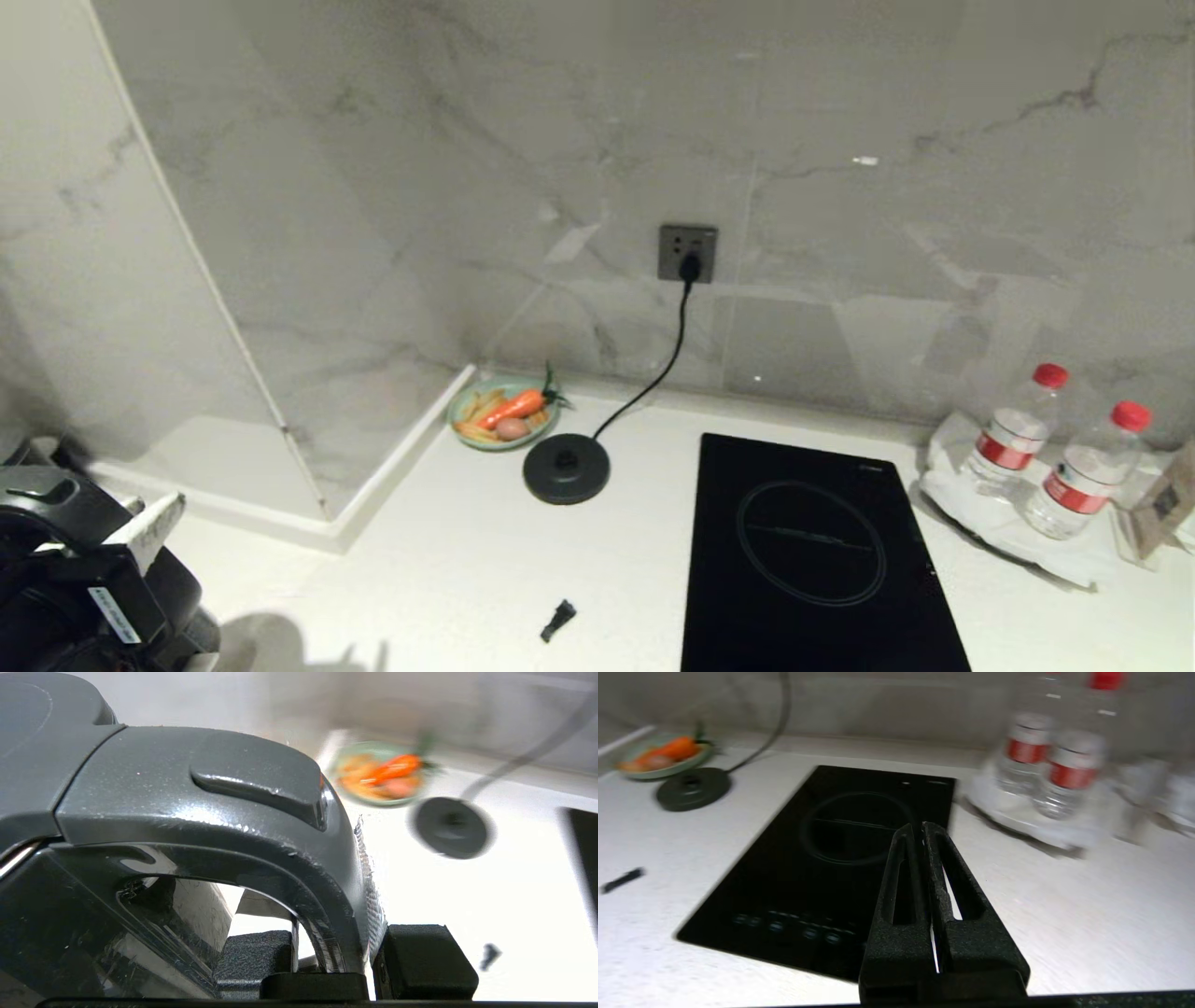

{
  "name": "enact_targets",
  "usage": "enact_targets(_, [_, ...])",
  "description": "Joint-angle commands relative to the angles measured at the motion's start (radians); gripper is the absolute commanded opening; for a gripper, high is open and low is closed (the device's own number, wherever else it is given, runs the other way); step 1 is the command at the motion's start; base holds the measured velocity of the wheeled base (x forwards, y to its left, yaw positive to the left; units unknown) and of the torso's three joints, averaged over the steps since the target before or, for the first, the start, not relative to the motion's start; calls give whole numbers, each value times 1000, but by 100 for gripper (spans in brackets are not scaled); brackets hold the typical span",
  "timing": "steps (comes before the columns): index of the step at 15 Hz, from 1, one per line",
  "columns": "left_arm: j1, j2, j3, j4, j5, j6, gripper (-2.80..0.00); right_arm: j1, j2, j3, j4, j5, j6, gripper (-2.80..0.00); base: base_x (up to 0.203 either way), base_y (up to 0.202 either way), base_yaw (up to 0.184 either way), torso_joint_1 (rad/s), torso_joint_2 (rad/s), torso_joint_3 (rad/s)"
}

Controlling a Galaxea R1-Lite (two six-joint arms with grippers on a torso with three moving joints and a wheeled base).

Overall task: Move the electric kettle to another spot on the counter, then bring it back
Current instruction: Place it by the sink

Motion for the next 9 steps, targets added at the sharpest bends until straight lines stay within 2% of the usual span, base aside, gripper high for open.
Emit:
enact_targets(1, [0, -12, 0, -3, 2, 0, -280, 0, 0, 0, 0, 1, 0, -280, -1, -10, 173, 2, 7, -2])
enact_targets(9, [5, -16, 5, -3, 2, 0, -280, 0, 0, 0, 0, 0, 0, -280, -3, -7, 176, 1, 0, 1])
